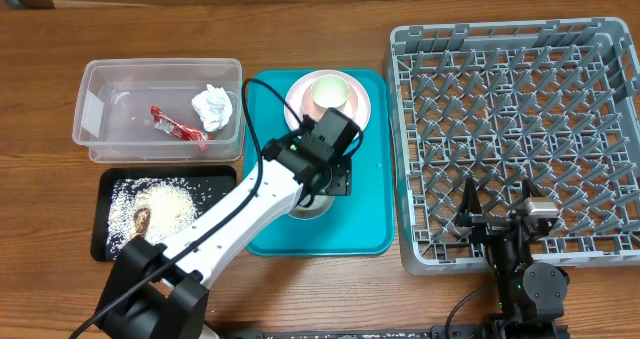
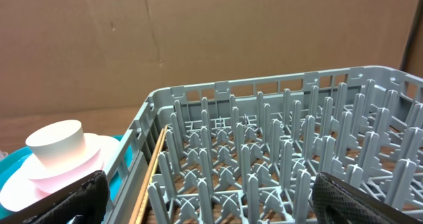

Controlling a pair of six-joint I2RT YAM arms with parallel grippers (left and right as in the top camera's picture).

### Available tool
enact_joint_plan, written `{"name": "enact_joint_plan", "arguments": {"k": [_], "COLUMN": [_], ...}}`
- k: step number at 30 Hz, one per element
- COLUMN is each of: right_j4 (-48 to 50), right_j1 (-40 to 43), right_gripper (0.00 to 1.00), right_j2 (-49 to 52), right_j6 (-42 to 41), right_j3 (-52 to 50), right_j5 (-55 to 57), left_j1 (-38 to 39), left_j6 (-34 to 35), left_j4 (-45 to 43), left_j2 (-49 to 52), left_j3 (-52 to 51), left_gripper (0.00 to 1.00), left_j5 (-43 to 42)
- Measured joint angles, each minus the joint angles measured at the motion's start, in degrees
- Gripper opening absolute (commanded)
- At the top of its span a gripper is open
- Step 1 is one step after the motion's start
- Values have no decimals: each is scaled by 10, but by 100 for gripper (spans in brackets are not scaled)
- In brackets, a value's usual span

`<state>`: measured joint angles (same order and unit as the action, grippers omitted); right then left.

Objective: Sort waste into correct bins and load items into the dishwasher
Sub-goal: 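Return the empty bowl with the left gripper onto the teal tray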

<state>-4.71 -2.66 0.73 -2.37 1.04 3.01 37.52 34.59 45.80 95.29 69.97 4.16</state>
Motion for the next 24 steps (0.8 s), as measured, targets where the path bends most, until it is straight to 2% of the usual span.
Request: {"name": "enact_joint_plan", "arguments": {"k": [7, 10, 11, 16, 21, 24], "right_j4": [10, 14, 12, 32, -26, -63], "right_j1": [0, 0, 0, 0, 0, 0], "right_gripper": [100, 100, 100, 100, 100, 100], "right_j2": [0, 0, 0, 0, 0, 7], "right_j6": [0, 0, 0, -6, -33, -48], "right_j3": [0, 0, 0, 0, 8, 51], "right_j5": [0, 0, 0, -18, -41, -47], "left_j1": [-10, -38, -52, -123, -152, -153], "left_j6": [-34, -42, -47, -48, -48, -48], "left_j4": [98, 138, 149, 159, 166, 166], "left_j2": [0, 0, -1, -16, -17, -17], "left_j3": [168, 254, 281, 342, 344, 344], "left_gripper": [82, 99, 100, 100, 100, 100], "left_j5": [-10, -18, -20, -22, -22, -22]}}
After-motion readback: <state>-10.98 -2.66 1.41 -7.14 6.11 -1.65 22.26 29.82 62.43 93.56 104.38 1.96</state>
